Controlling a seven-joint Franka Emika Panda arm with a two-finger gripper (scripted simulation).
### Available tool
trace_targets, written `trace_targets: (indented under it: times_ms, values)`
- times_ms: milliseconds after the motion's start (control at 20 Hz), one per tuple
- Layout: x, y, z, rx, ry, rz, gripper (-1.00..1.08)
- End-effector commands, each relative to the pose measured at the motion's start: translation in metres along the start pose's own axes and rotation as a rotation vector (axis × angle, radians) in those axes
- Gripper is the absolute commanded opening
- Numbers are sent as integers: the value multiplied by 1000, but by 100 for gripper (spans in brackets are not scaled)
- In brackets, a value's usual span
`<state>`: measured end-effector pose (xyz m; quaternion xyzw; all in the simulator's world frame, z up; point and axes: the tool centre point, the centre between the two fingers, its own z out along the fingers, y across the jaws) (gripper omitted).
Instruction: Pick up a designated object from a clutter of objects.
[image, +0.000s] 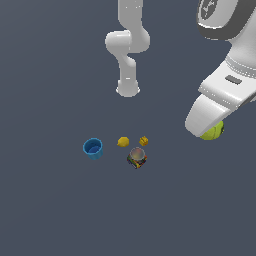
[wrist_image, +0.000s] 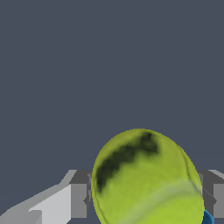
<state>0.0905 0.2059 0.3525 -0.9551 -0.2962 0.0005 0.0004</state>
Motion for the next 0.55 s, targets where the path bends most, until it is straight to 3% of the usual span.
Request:
trace_targets:
  times_ms: [0,500]
  values:
    - [4,3,-9,0,1,0,-100]
    - [9,8,-21,-1,1,0,-100]
